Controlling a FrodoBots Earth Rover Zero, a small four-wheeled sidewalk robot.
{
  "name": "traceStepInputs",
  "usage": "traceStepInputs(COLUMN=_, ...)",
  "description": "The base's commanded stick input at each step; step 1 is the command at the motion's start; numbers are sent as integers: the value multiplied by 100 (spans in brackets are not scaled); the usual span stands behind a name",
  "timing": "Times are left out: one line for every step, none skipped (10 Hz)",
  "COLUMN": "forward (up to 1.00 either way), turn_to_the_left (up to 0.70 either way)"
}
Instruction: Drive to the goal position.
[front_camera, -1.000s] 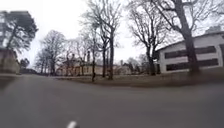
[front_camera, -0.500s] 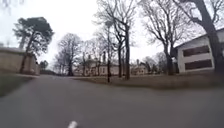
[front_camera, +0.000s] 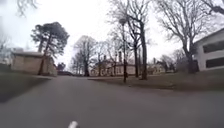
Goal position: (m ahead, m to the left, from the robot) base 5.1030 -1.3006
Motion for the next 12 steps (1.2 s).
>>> traceStepInputs(forward=100, turn_to_the_left=41)
traceStepInputs(forward=100, turn_to_the_left=9)
traceStepInputs(forward=100, turn_to_the_left=1)
traceStepInputs(forward=100, turn_to_the_left=1)
traceStepInputs(forward=100, turn_to_the_left=1)
traceStepInputs(forward=100, turn_to_the_left=1)
traceStepInputs(forward=100, turn_to_the_left=1)
traceStepInputs(forward=31, turn_to_the_left=0)
traceStepInputs(forward=0, turn_to_the_left=-30)
traceStepInputs(forward=0, turn_to_the_left=-74)
traceStepInputs(forward=-23, turn_to_the_left=-77)
traceStepInputs(forward=-66, turn_to_the_left=1)
